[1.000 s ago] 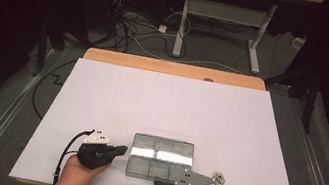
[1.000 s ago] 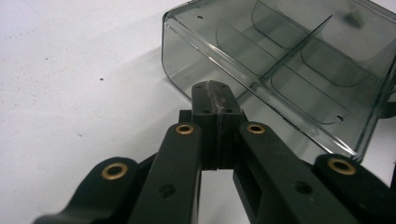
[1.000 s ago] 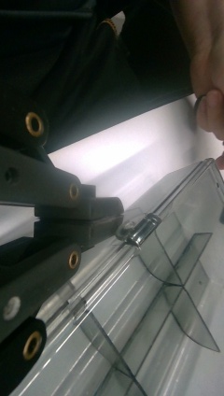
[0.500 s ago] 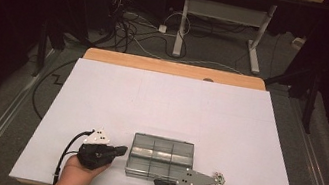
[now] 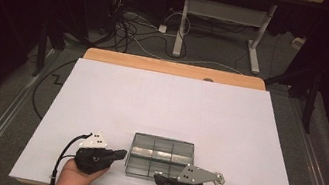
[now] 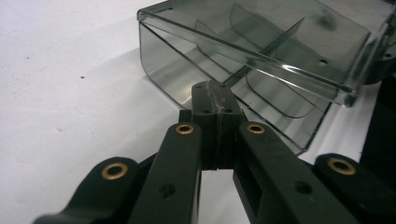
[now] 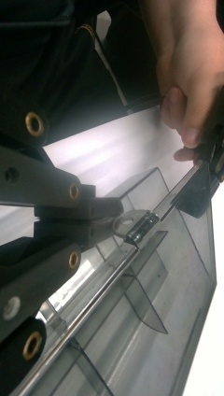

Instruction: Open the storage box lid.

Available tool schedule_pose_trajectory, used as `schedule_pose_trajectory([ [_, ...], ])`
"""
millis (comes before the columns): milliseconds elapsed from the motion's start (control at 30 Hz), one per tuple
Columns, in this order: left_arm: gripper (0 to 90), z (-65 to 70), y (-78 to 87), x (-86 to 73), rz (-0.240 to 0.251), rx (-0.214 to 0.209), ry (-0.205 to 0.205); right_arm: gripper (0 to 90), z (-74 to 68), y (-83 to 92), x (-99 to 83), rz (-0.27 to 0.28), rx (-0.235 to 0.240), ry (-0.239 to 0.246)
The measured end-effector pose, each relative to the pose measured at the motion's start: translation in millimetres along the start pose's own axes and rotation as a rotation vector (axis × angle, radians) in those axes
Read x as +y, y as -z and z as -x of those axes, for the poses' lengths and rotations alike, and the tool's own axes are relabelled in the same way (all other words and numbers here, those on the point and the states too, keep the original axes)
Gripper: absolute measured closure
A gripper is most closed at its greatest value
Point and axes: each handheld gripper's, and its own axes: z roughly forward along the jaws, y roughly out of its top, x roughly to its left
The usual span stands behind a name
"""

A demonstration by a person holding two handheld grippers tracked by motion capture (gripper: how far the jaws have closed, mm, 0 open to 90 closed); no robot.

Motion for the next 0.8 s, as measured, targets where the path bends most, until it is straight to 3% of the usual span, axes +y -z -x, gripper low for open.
schedule_pose_trajectory([
  [500, 87.7, 14.0, 3.7, 5.1, 0.046, -0.054, -0.029, 90.0, 1.3, 3.9, 12.4, 0.037, -0.013, 0.027],
  [800, 87.7, 15.6, -0.8, 7.7, 0.046, -0.07, -0.032, 90.0, 1.6, 6.2, 15.2, 0.048, -0.023, 0.029],
])
